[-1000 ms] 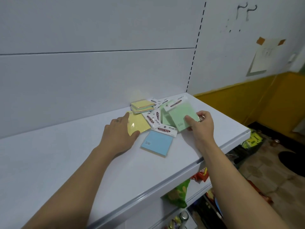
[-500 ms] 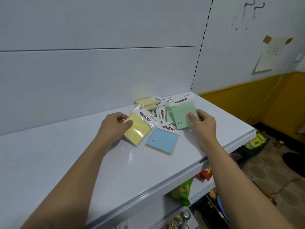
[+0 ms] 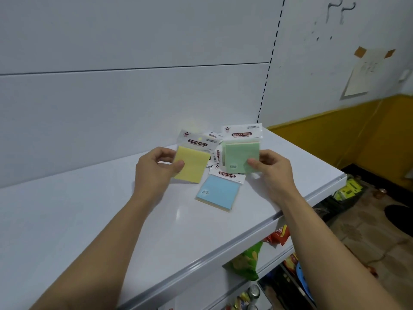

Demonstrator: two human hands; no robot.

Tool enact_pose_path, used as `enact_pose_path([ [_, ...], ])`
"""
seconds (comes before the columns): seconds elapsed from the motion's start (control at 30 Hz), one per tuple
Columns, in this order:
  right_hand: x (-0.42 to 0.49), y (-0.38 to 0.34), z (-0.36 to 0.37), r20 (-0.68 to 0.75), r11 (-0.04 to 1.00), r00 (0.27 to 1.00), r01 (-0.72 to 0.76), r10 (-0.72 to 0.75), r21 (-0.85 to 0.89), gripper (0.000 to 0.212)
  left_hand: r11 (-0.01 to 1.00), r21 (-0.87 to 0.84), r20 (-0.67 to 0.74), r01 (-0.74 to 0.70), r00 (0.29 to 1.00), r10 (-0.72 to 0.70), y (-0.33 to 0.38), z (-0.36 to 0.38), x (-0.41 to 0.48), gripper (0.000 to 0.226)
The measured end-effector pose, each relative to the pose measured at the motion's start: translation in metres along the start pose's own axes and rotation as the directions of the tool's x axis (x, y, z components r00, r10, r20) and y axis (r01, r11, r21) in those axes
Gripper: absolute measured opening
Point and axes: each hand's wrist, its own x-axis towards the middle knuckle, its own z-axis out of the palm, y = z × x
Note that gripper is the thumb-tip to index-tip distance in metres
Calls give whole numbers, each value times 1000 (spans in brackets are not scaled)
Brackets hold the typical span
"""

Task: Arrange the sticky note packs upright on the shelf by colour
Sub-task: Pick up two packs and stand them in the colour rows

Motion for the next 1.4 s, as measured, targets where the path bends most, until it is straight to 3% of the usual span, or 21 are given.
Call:
enact_pose_path([
  [0.1, 1, 5, 1, 17, 992, 1000, 16, -14, -124, 14, 996, 81, -13, 27, 1000, -26, -7, 2, 1, 21],
  [0.27, 0, 6, 5, 6, 964, 1000, 31, -31, -263, 10, 971, 241, 78, 3, 997, -23, -2, -2, 2, 20],
  [0.4, 0, 3, 5, 15, 903, 998, 59, -58, -426, 11, 968, 250, 56, 12, 998, -27, 4, -1, 1, 20],
  [0.53, -3, -2, 8, 3, 883, 999, 45, -50, -467, 10, 980, 192, 23, 50, 998, -55, 9, -5, -1, 19],
  [0.67, -9, -19, 25, -18, 924, 999, 34, -44, -381, 10, 968, 251, -7, -16, 1000, 18, 29, -24, 6, 17],
  [0.87, -13, -61, 80, 149, 905, 977, 201, -155, -375, 12, 951, 306, -89, -53, 992, 84, 51, -75, 3, 17],
  [1.1, -25, -79, 168, 316, 913, 934, 266, -165, -310, 11, 940, 340, -239, -6, 966, 93, 59, -161, -12, 16],
  [1.4, -80, -75, 298, 524, 943, 845, 251, -104, -218, 8, 956, 281, -467, 78, 882, 65, 53, -291, -54, 19],
])
